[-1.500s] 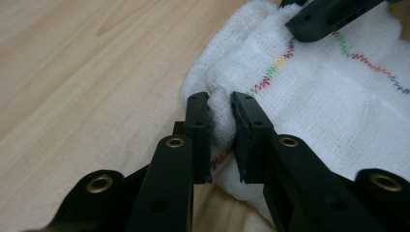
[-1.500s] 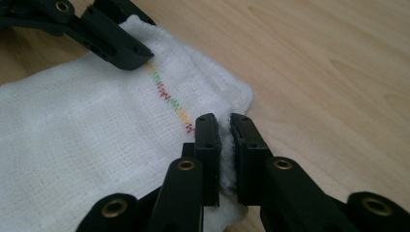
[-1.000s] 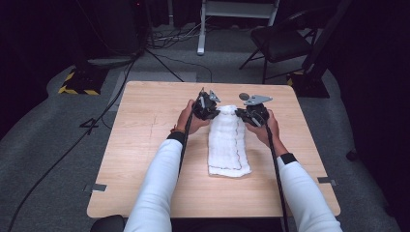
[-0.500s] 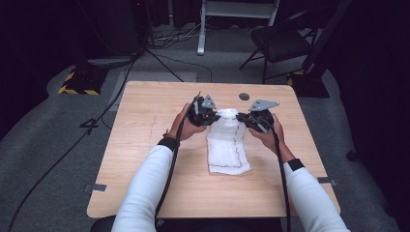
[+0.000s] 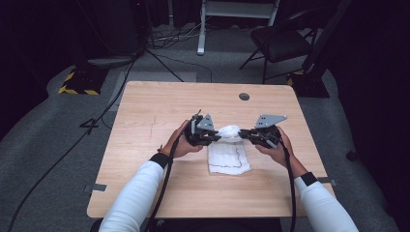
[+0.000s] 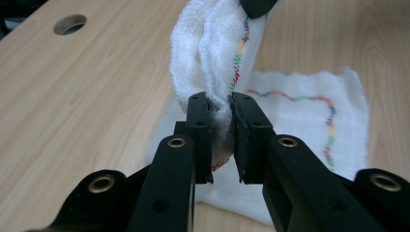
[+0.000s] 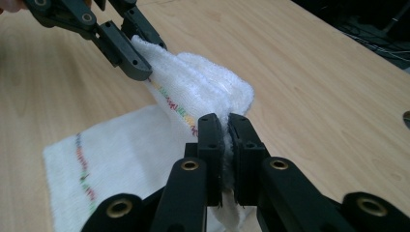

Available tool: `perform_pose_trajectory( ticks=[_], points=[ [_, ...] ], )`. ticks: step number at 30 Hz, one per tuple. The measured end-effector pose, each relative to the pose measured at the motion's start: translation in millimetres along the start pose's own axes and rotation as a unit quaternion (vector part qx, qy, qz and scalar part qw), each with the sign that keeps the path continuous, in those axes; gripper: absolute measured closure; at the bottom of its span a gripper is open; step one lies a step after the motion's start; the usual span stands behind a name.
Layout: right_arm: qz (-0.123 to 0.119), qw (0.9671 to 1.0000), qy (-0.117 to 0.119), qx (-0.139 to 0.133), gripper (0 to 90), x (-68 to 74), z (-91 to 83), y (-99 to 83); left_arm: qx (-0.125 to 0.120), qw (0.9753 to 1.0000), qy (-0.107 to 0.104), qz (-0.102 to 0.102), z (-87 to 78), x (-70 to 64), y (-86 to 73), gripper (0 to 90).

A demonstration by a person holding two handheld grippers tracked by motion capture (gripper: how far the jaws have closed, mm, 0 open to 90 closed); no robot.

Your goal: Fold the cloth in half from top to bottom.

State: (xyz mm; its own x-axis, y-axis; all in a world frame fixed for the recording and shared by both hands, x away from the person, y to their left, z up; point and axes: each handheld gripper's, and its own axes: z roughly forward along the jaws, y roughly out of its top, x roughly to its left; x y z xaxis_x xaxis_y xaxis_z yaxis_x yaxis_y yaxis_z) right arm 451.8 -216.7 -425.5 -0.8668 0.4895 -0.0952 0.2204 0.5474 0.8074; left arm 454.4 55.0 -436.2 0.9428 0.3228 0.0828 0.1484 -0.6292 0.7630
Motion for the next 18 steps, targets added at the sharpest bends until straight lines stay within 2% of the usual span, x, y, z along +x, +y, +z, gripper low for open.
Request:
perform_pose_trajectory(
  ticks=[2,6,11,14,18],
  points=[
    [-0.007,0.9999,0.011,0.006,84.7,5.4,-2.1,-3.2,0.001,1.0000,-0.008,0.003,-1.0,-7.0,-2.7,78.6],
    [-0.016,0.9994,0.022,0.021,83.8,13.0,-3.5,-6.6,0.017,0.9996,-0.012,0.018,-0.6,-20.2,-6.2,79.3],
    [-0.018,0.9985,0.041,0.033,81.9,24.2,-5.0,-15.9,0.011,0.9997,-0.017,0.016,-5.4,-31.2,-11.2,79.2],
    [-0.022,0.9977,0.043,0.047,81.6,31.9,-4.9,-20.9,0.019,0.9994,-0.019,0.021,-5.1,-40.2,-16.0,78.8],
    [-0.022,0.9969,0.055,0.051,79.9,39.2,-5.9,-28.9,0.037,0.9987,-0.022,0.026,-3.2,-51.4,-22.8,78.6]
  ],
)
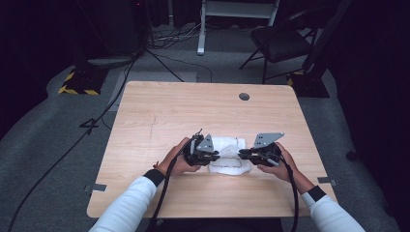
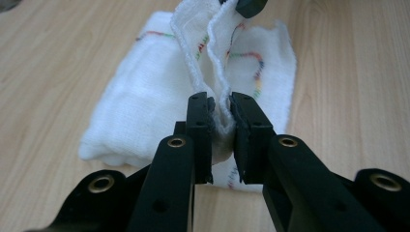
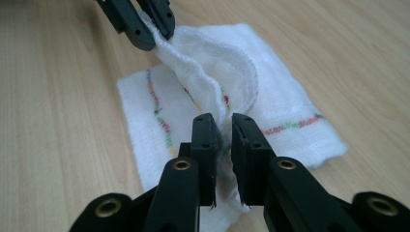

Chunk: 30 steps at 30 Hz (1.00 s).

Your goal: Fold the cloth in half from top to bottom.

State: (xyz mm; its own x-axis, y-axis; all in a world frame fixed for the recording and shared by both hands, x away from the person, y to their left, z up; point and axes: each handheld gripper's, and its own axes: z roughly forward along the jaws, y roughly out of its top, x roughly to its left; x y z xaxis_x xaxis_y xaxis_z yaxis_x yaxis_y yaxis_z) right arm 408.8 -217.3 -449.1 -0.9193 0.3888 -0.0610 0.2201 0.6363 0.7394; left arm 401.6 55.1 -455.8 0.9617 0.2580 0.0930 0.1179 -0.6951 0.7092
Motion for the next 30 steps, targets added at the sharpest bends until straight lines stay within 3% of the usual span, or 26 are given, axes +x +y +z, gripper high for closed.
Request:
perform_pose_trajectory(
  ticks=[3,9,14,17,20,24,27,30],
  points=[
    [0.008,0.9999,0.013,0.002,80.9,4.7,0.7,-9.8,0.011,0.9999,-0.005,0.001,3.7,-6.1,-4.7,78.7],
    [0.004,0.9994,0.003,0.035,82.5,16.7,9.2,-21.6,0.022,0.9995,-0.024,-0.002,8.4,-14.5,-11.0,76.0],
    [0.002,1.0000,0.007,0.004,76.2,21.3,-1.8,-17.4,0.035,0.9987,-0.035,0.010,10.8,-22.3,-12.1,76.8],
    [0.003,0.9999,0.006,-0.012,68.7,22.1,-7.9,-12.9,0.034,0.9988,-0.035,0.010,8.6,-26.9,-10.9,69.9],
    [0.012,0.9997,-0.018,-0.014,60.8,19.1,-8.1,-6.7,0.027,0.9993,-0.024,0.010,1.8,-28.8,-7.6,63.1],
    [0.024,0.9984,-0.046,-0.022,53.3,9.7,-6.1,1.5,0.010,0.9998,0.007,-0.013,-5.5,-22.5,-5.4,55.5],
    [0.029,0.9976,-0.061,-0.020,52.0,2.7,-3.3,5.3,0.002,0.9990,0.030,-0.033,-8.8,-15.9,-4.3,51.2],
    [0.036,0.9965,-0.076,0.003,48.8,-2.5,6.0,4.7,0.006,0.9967,0.061,-0.053,-4.5,-9.2,-3.3,44.6]
  ],
)
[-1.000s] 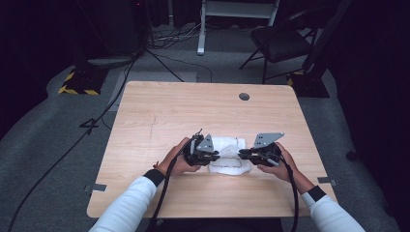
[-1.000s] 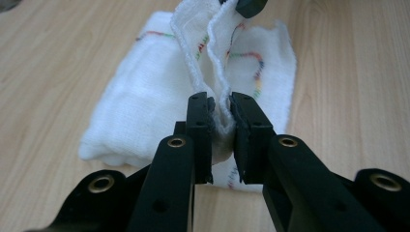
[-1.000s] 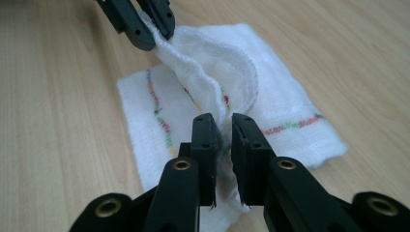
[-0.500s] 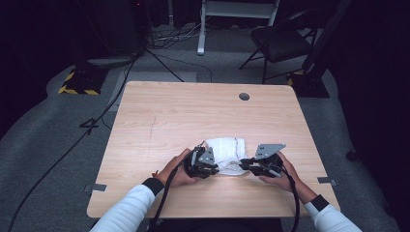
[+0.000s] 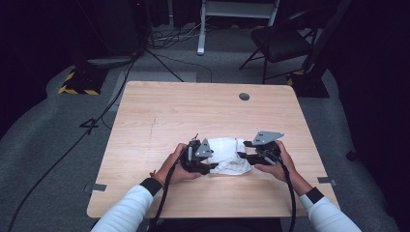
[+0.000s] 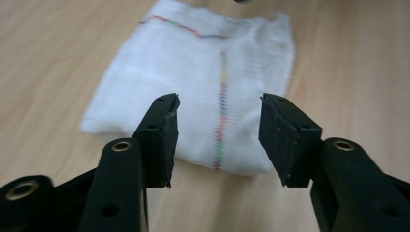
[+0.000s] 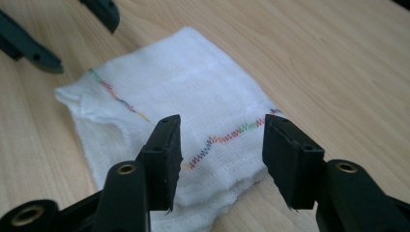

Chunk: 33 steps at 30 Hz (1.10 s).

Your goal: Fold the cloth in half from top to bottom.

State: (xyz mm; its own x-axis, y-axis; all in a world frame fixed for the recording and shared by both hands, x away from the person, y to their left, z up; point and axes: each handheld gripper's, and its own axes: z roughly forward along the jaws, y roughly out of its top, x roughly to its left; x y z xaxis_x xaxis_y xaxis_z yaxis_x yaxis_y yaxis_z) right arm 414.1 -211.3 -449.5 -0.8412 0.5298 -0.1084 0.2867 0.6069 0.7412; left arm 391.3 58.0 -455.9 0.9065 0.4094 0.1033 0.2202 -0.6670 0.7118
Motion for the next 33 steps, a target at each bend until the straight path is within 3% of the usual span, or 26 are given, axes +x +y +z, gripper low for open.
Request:
perform_pose_trajectory(
  ticks=[2,4,7,12,15,19,20,24,27,31,33],
  points=[
    [0.006,0.9999,0.000,0.015,44.5,-1.6,9.1,-2.3,0.018,0.9996,0.007,-0.020,8.8,4.9,1.0,36.4],
    [0.013,0.9994,0.014,0.030,41.9,-1.7,17.7,-5.4,0.025,0.9993,0.009,-0.026,15.9,8.2,0.2,32.6],
    [-0.011,0.9981,0.025,0.056,37.9,4.3,25.5,-12.7,0.046,0.9985,0.022,-0.020,22.6,7.3,-2.0,27.6],
    [-0.009,0.9980,0.038,0.049,36.1,5.5,15.7,-24.3,0.054,0.9982,0.017,-0.019,25.7,1.6,-8.9,26.6],
    [-0.016,0.9972,0.037,0.064,33.0,9.5,10.5,-35.1,0.054,0.9981,0.018,-0.023,27.3,-1.5,-11.8,27.4],
    [-0.001,0.9979,0.039,0.053,32.9,11.9,6.5,-45.4,0.049,0.9985,0.020,-0.015,27.5,-2.6,-14.0,27.3],
    [0.007,0.9979,0.041,0.050,31.4,11.0,7.1,-46.8,0.043,0.9989,0.018,-0.003,28.0,-1.0,-14.7,26.8],
    [0.023,0.9975,0.038,0.054,26.6,6.1,11.8,-45.2,0.045,0.9988,0.018,-0.004,31.4,5.5,-14.6,19.5],
    [0.014,0.9982,0.029,0.050,29.4,6.2,15.3,-41.2,0.047,0.9988,0.009,-0.011,32.2,11.0,-14.9,18.1],
    [0.018,0.9983,0.032,0.045,29.9,3.0,21.0,-38.0,0.047,0.9983,0.032,-0.006,29.9,18.6,-17.3,18.1],
    [0.016,0.9978,0.036,0.053,27.9,0.5,24.1,-34.0,0.045,0.9983,0.035,-0.011,29.0,22.1,-18.8,18.1]
  ],
)
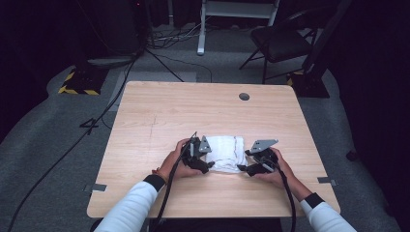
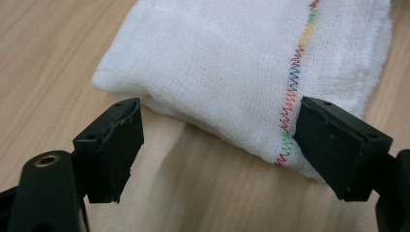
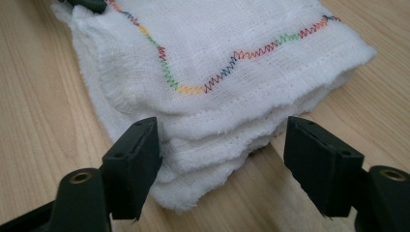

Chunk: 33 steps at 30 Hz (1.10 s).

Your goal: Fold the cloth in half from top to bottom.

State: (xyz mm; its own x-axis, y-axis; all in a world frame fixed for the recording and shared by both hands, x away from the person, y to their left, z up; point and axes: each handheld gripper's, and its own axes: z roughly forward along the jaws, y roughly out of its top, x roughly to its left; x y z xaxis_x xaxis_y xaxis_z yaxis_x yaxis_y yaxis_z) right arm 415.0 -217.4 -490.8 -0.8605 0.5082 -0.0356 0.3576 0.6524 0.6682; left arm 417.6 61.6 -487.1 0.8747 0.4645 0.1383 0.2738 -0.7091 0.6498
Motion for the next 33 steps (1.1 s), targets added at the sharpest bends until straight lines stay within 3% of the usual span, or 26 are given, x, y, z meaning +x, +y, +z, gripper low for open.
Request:
perform_pose_trajectory(
  ticks=[3,11,21,33],
  points=[
    [-0.008,1.0000,0.003,0.005,27.9,0.3,2.4,4.6,0.003,0.9999,-0.002,-0.011,-1.9,3.6,-1.0,18.2],
    [-0.014,0.9999,0.001,0.000,27.4,0.6,-7.5,11.8,0.002,0.9998,0.019,-0.007,-16.8,2.9,-0.6,19.1],
    [-0.029,0.9992,-0.027,-0.008,28.1,4.2,-30.4,10.9,-0.002,0.9996,0.027,0.002,-36.4,-5.6,-0.6,19.8],
    [-0.037,0.9979,-0.053,-0.009,29.0,7.8,-51.4,-0.2,0.007,0.9991,0.041,0.006,-60.6,-10.2,-16.8,20.4]
  ],
)
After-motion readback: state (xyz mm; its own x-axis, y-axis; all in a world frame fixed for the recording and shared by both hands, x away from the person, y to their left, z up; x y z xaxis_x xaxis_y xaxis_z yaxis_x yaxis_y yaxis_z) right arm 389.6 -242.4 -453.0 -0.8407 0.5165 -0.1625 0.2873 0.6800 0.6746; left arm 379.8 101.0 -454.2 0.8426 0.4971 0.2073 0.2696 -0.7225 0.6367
